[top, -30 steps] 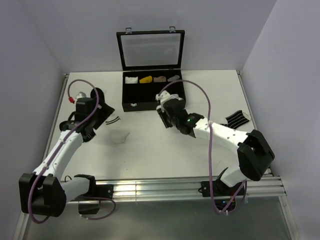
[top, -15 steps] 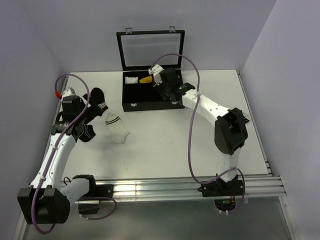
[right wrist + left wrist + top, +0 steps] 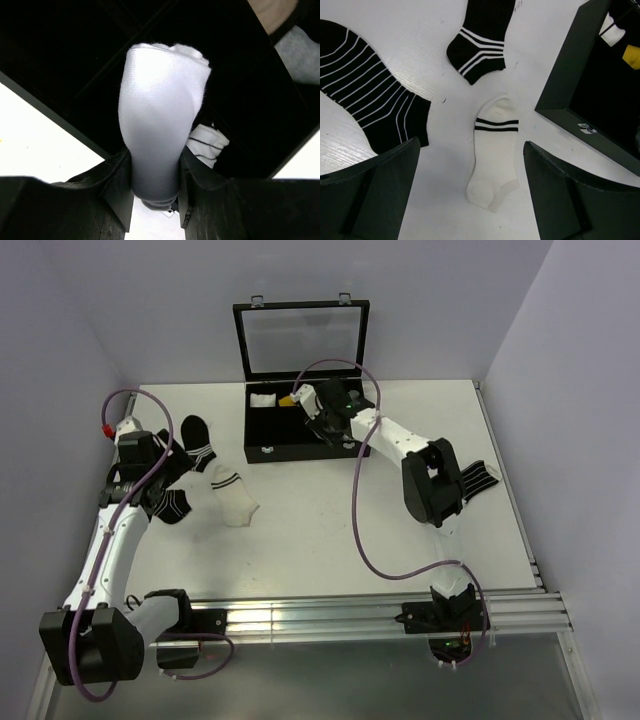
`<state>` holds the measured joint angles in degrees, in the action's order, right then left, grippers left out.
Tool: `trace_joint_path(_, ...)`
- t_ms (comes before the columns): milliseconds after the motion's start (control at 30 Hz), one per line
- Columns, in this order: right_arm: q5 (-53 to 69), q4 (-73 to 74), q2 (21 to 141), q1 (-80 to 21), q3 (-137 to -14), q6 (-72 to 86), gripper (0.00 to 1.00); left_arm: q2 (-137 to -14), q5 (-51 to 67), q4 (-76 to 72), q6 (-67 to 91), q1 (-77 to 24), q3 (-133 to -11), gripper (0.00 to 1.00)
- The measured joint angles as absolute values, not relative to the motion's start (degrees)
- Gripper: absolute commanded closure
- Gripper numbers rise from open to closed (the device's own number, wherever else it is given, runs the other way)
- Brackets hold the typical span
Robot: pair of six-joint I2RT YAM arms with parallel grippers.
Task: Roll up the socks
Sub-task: Place the sock in the storage box.
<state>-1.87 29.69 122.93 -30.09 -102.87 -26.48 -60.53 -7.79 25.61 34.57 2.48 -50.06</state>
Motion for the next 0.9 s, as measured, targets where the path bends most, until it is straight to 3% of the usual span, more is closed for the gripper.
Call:
trace_joint_path(567,6.5,35.9,129.8,-28.6,-112.3,-30.0,1.0,-62.1,-5.1,25.5,34.5,4.2,-49.8,0.11)
trace_joint_path(900,10.6,35.0,130.1,-26.4,-111.5,-27.9,1.0,-62.9,-3.4,24.7,34.5,4.9,-49.4,0.12)
